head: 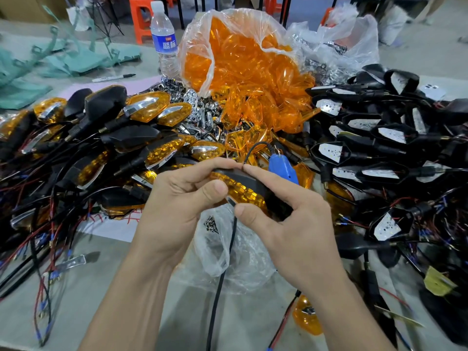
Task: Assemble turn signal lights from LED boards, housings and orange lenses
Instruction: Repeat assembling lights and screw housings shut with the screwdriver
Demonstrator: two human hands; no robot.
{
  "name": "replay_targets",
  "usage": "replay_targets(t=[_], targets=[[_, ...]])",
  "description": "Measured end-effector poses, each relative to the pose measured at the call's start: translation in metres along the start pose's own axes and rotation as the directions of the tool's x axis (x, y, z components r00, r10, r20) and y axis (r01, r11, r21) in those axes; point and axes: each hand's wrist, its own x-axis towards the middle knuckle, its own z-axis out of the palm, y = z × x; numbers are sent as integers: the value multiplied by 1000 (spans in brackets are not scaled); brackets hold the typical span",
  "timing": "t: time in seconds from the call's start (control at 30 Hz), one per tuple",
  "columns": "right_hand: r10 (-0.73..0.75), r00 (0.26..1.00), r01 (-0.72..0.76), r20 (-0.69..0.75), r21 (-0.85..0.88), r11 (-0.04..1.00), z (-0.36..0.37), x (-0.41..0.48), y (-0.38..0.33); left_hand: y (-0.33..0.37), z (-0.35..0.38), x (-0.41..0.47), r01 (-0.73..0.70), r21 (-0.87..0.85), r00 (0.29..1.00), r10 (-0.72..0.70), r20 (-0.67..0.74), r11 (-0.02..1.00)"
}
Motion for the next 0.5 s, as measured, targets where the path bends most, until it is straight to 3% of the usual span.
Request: replay_targets(t=[0.2, 0.33, 0.5], targets=[[-5, 999, -3, 47, 155, 988, -2, 4, 4, 2, 2, -3, 27, 23, 1000, -28, 14, 999], [-57, 998, 55, -1, 248, 967, -5, 3, 7, 2, 7, -4, 131, -122, 986, -117, 116, 984], [-68, 998, 63, 9, 270, 961, -8, 3, 6, 0, 13, -5, 161, -197, 983, -139, 123, 967]])
